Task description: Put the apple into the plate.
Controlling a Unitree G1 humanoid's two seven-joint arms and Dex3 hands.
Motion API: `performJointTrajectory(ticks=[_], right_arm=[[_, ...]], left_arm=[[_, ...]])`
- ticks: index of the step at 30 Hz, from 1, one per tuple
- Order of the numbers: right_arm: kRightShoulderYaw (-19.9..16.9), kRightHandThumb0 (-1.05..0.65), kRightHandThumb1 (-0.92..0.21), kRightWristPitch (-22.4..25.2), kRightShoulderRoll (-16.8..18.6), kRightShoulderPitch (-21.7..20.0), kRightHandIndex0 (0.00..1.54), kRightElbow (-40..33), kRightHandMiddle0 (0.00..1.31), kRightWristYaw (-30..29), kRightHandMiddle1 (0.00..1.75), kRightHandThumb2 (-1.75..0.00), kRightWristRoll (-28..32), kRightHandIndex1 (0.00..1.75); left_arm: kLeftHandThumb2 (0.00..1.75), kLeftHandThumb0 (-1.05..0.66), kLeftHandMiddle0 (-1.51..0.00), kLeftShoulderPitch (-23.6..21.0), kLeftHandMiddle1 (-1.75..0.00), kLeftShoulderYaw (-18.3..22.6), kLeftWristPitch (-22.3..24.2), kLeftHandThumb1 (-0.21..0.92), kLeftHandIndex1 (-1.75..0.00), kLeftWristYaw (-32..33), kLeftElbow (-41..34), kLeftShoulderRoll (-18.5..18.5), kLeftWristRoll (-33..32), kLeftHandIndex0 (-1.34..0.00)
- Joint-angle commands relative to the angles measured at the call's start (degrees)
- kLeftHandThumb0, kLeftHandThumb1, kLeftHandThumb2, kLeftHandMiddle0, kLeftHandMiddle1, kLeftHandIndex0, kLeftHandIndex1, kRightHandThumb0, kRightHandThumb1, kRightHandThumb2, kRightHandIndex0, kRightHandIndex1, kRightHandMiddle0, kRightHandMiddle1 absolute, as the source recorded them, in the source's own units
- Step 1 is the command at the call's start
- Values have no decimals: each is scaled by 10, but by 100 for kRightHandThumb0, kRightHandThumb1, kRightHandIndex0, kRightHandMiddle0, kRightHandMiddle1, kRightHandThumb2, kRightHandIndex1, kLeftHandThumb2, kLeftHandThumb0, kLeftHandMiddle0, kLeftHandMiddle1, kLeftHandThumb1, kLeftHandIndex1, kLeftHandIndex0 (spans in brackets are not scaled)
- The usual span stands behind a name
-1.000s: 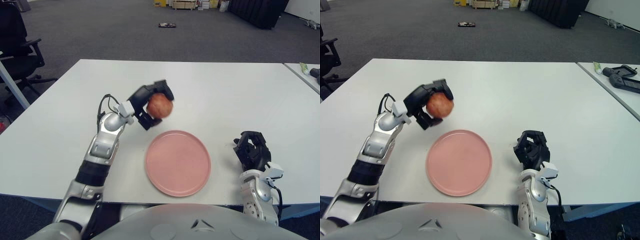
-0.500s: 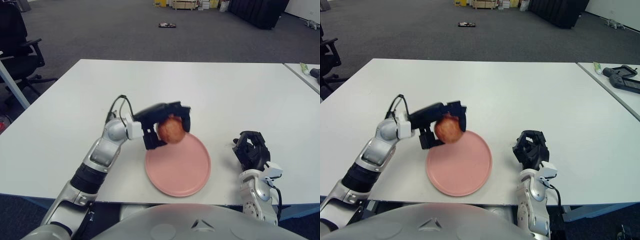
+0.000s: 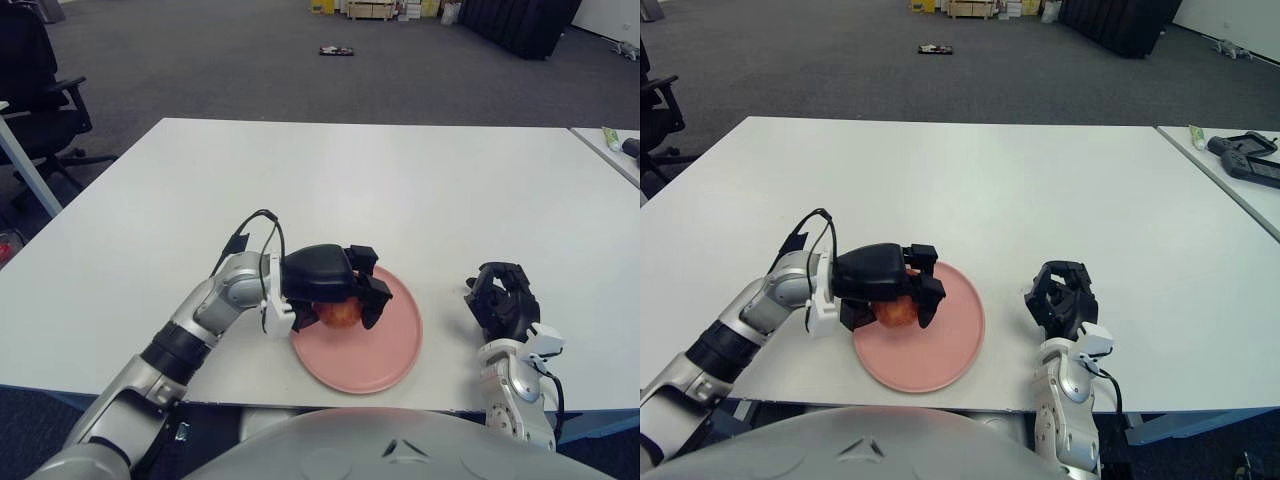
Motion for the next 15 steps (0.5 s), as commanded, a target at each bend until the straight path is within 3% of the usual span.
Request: performJointTrajectory(ticks=[1, 4, 10, 15], right_arm=[[0, -40, -60, 3, 14, -9, 76, -1, 40, 0, 175, -97, 0, 175], [0, -40, -60, 4, 14, -9, 75, -2, 40, -1, 175, -97, 0, 175], [-2, -40, -60, 7, 18, -11, 75, -3, 40, -5, 175, -97, 4, 175], [-3, -40, -60, 8, 20, -11, 75, -4, 40, -5, 175, -97, 7, 175]], left_arm=[[157, 56, -78, -12, -175, -1, -18, 11, -175, 45, 13, -7, 46, -95], [157, 56, -78, 0, -175, -5, -25, 11, -175, 75, 29, -10, 74, -94], [157, 56, -78, 0, -175, -20, -67, 11, -175, 195, 84, -17, 180, -96], [157, 56, -78, -2, -175, -42, -74, 11, -175, 329, 100, -15, 298, -96]])
